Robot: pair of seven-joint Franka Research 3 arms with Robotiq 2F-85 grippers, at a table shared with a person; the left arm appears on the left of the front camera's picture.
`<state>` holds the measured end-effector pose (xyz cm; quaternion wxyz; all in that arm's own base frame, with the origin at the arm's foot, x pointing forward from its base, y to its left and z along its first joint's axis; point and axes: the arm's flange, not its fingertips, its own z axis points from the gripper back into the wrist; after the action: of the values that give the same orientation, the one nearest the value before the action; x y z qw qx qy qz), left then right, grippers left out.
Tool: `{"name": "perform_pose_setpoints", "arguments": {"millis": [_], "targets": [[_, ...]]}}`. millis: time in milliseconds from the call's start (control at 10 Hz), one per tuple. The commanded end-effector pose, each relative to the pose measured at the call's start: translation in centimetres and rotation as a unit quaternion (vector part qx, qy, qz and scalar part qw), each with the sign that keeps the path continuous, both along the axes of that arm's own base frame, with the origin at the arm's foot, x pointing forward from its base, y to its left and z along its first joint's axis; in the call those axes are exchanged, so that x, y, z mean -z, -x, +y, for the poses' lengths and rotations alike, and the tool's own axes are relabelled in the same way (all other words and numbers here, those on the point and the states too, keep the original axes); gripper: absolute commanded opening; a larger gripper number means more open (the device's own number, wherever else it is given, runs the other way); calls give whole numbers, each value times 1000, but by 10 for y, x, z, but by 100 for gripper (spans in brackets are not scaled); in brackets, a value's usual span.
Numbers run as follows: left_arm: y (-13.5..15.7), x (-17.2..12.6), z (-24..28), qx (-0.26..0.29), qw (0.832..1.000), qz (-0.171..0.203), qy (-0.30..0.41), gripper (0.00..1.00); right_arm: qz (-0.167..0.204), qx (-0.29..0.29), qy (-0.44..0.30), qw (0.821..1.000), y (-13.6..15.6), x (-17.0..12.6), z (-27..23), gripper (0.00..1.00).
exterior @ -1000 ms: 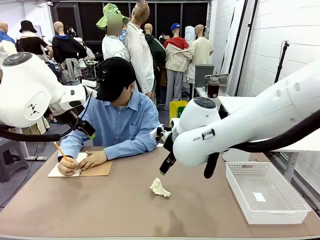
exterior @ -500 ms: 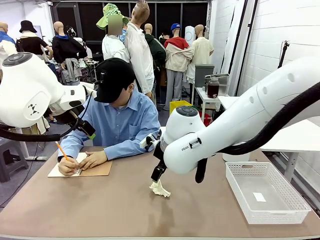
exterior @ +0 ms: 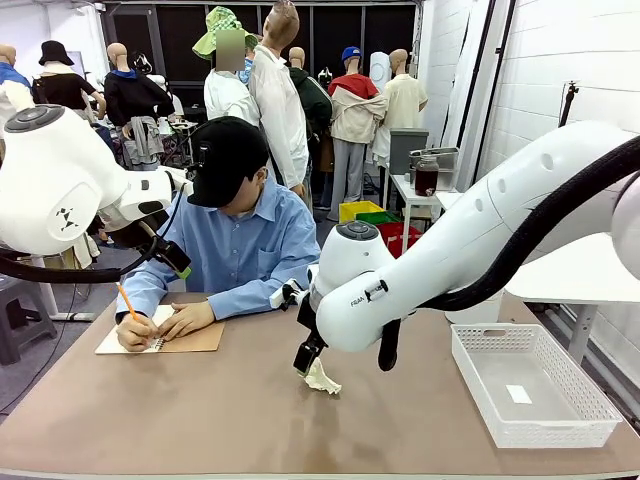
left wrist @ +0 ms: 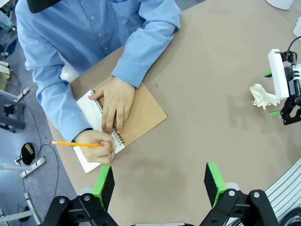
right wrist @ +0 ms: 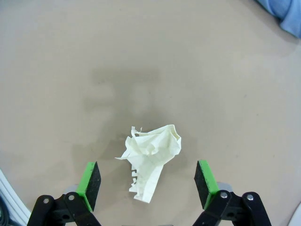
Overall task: Sort the paper based on its condition.
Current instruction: If a person hands you a paper, place it in the Organizing basket , and if it's crumpled, put it in the Trash can.
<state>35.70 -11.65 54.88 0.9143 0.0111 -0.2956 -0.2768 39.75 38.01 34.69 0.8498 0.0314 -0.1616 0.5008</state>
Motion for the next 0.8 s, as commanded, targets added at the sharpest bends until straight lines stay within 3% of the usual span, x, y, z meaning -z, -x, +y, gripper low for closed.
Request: {"name": "perform_pose_setpoints", "arguments": {"millis": [0,700], "targets": [[0,0,1,0,1000,0,2,100,3,7,22,1000,-7,10,16,100],[0,0,1,0,1000,0,2,100,31,-3,42,999,-18,27,21,100]]}}
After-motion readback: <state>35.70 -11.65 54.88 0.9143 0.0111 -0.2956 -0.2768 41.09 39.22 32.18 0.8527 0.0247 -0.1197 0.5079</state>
